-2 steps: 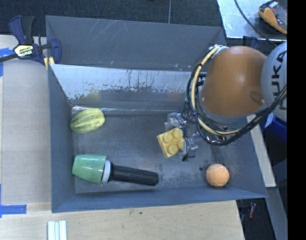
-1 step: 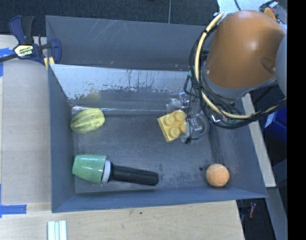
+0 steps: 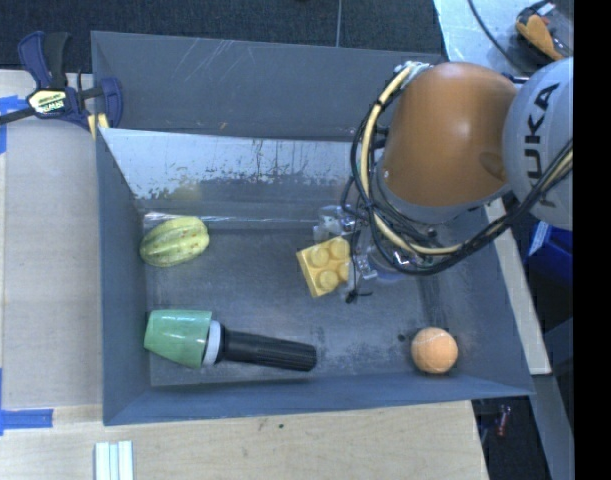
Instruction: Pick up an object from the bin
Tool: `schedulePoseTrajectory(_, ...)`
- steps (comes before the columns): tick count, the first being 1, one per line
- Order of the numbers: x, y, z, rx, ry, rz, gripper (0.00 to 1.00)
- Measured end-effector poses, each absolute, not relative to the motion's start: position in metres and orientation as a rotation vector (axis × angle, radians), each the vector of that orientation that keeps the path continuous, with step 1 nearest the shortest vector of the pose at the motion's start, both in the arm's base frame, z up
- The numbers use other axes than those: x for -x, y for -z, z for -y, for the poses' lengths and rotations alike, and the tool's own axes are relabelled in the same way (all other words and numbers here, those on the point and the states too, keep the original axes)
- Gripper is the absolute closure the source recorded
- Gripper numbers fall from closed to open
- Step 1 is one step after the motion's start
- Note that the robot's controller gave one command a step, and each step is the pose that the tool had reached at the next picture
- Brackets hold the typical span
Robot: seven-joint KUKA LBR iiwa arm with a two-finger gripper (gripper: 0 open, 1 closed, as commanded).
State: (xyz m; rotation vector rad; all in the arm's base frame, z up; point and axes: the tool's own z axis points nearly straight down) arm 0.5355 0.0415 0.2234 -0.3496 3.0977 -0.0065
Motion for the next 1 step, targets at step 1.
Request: schedulePoseTrajectory(1,-0.5367,-0.2485,-0.0417,0.214,0.003,-3.110,1.00)
